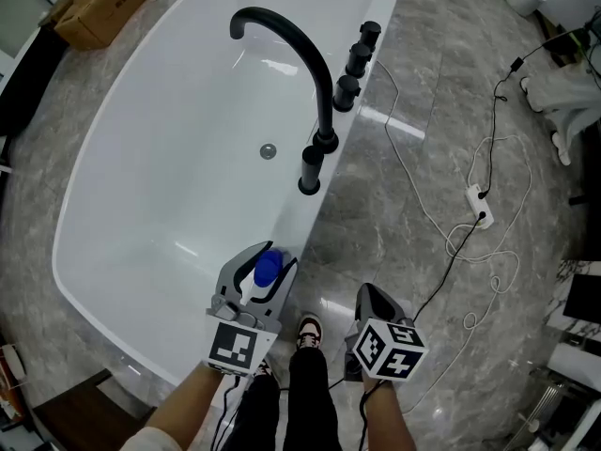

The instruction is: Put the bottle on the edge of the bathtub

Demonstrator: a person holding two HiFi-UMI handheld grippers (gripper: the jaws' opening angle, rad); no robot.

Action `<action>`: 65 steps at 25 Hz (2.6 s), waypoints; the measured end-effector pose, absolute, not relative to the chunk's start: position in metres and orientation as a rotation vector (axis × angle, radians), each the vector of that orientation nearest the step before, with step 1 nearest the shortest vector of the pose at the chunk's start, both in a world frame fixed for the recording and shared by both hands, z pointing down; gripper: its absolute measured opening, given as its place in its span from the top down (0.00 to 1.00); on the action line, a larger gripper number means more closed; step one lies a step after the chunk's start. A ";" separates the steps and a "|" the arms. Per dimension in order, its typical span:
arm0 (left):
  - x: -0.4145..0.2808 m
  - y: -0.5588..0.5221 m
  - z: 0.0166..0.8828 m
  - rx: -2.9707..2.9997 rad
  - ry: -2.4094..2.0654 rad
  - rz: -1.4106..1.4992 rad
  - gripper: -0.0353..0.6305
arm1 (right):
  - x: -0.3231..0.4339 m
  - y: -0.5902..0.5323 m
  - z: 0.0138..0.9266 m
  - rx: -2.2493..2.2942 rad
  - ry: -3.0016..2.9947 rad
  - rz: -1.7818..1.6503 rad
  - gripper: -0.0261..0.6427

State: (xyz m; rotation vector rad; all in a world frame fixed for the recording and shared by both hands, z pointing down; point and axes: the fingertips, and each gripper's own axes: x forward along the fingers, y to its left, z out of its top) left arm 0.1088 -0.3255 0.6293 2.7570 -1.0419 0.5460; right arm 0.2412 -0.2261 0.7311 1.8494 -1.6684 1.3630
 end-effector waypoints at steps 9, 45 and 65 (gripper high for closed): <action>0.109 -0.326 0.630 2.724 -1.033 0.521 0.67 | 0.237 -0.219 0.736 1.841 -1.657 1.376 0.92; 0.095 -0.315 0.582 2.758 -0.996 0.470 0.53 | 0.222 -0.226 0.688 1.898 -1.676 1.332 0.92; 0.031 -0.290 0.500 2.637 -1.192 0.345 0.53 | 0.200 -0.215 0.615 1.942 -1.745 1.251 0.92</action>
